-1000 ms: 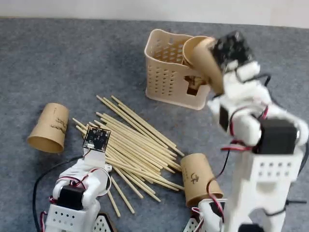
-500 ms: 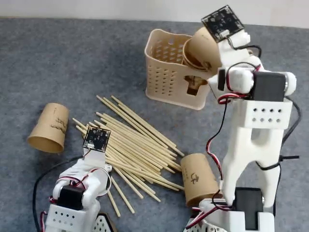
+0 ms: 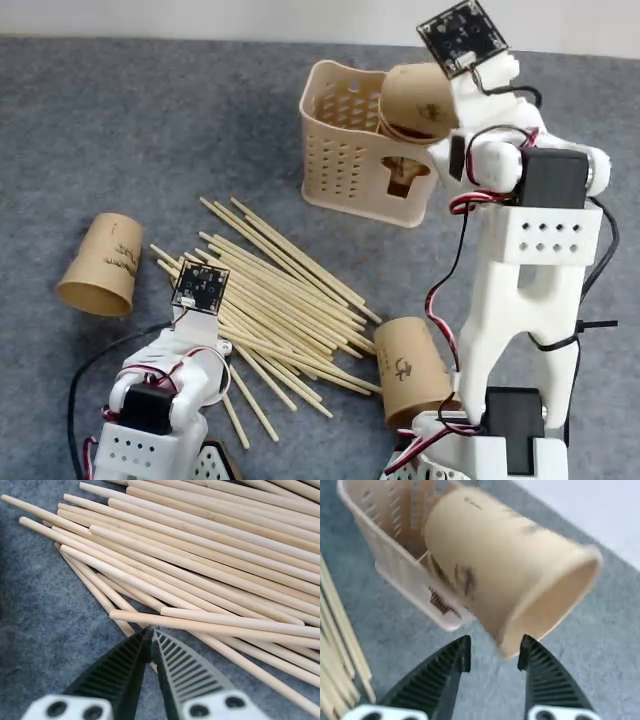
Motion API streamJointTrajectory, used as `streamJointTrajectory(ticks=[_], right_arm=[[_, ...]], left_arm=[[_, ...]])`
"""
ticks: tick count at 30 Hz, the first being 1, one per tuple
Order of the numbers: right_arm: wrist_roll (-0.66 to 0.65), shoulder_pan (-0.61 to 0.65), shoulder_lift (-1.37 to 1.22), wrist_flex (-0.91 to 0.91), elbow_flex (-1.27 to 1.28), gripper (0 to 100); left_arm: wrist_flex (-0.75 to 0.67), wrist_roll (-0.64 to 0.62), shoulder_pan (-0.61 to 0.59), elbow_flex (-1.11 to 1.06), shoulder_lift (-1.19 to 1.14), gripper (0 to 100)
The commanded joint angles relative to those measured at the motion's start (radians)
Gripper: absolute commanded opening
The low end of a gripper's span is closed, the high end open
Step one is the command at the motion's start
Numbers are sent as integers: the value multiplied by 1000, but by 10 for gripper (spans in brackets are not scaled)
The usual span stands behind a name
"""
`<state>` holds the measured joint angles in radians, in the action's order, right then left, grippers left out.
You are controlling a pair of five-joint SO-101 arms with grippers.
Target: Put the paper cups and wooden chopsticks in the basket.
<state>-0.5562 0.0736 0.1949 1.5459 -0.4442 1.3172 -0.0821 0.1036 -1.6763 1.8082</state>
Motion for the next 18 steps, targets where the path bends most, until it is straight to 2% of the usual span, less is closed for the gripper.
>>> streamJointTrajectory(ticks=[1, 9, 18], right_arm=[[51, 48, 7, -79, -47, 170], [57, 151, -2, -242, -36, 170], [112, 185, -206, -312, -51, 170]], left_arm=[[5, -6, 12, -19, 10, 6], [5, -6, 12, -19, 10, 6], [5, -6, 12, -19, 10, 6]])
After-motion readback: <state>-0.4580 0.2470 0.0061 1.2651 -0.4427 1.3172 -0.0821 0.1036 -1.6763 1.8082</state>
